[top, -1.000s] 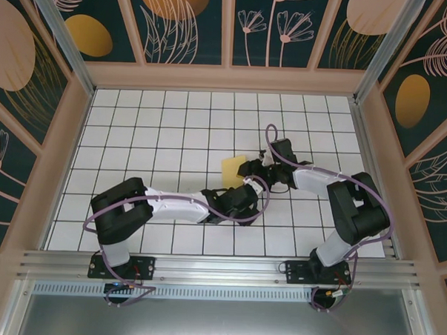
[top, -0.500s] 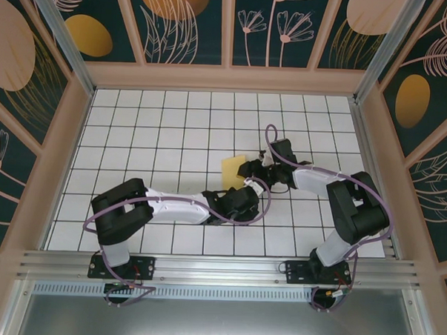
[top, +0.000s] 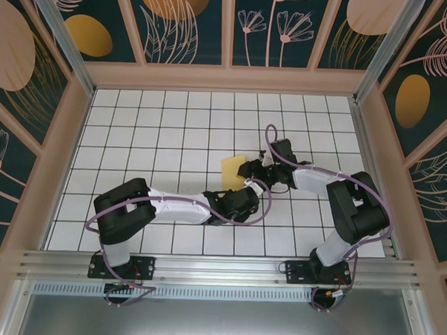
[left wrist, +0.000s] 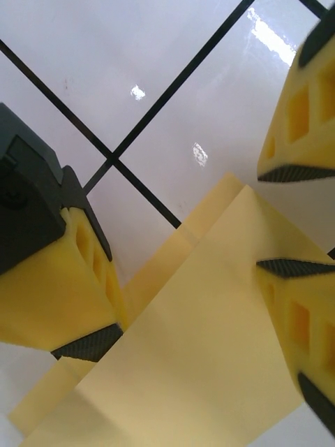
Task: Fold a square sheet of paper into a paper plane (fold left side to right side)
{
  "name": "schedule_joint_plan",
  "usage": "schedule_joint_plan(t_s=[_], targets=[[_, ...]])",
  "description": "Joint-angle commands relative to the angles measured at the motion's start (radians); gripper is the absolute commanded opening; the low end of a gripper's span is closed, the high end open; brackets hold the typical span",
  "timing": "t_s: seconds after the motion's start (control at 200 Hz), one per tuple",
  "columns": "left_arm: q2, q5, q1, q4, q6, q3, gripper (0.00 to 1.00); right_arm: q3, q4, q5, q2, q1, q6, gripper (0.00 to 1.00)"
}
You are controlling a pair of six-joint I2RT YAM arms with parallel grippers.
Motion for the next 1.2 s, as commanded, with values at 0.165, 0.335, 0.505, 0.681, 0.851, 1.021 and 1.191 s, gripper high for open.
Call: schedule_joint_plan(t_s=[0.165, 0.335, 0.505, 0.681, 0.851, 1.021, 1.191], targets=[[-0.020, -0.045, -0.002, -0.037, -0.004, 0.022, 0.15, 0.031, -0.013, -0.003, 0.009, 0.008, -0.005, 0.55], [-0.045, -0.049, -0.001, -0.032, -0.012, 0.014, 0.03, 0.033, -0.013, 0.000, 0.005, 0.008, -0.008, 0.55], [-0.053, -0.035, 0.004, -0.029, -0.012, 0.019, 0.00, 0.034, -0.008, 0.000, 0.007, 0.008, -0.008, 0.55], [-0.071, -0.025, 0.014, -0.012, -0.015, 0.003, 0.00, 0.036, -0.007, -0.002, 0.007, 0.009, -0.005, 0.55], [-0.101, -0.003, 0.025, 0.016, -0.017, -0.026, 0.00, 0.037, -0.007, 0.000, 0.002, 0.008, -0.004, 0.55], [-0.104, 0.079, 0.025, 0.054, 0.013, -0.038, 0.43, 0.034, 0.005, -0.011, 0.001, 0.008, 0.009, 0.55], [-0.061, 0.057, 0.026, 0.040, 0.013, -0.002, 0.62, 0.036, 0.021, -0.029, -0.010, 0.009, 0.028, 0.55]])
